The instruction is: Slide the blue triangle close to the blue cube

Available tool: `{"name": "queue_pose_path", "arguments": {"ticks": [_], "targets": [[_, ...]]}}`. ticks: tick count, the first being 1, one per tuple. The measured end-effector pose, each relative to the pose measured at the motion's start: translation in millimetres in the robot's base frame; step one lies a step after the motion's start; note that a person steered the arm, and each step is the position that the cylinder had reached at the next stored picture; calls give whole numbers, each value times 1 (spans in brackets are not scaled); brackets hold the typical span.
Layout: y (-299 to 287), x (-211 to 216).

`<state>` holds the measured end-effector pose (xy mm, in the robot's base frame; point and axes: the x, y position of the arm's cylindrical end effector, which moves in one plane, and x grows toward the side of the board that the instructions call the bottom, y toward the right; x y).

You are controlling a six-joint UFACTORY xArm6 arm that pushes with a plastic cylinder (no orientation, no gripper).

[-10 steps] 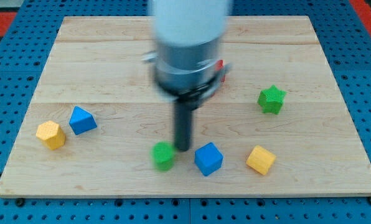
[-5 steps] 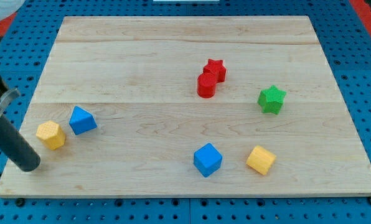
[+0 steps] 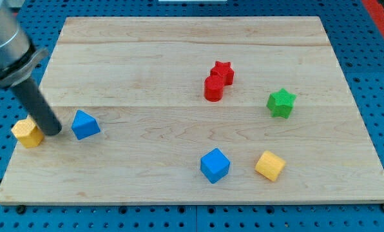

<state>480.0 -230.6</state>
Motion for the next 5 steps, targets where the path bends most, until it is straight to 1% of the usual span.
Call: {"name": "queue_pose_path", "arguments": {"ticks": [1,3,4,5], "targets": [[32,-2],[151,61],[197,91],[187,95]]}}
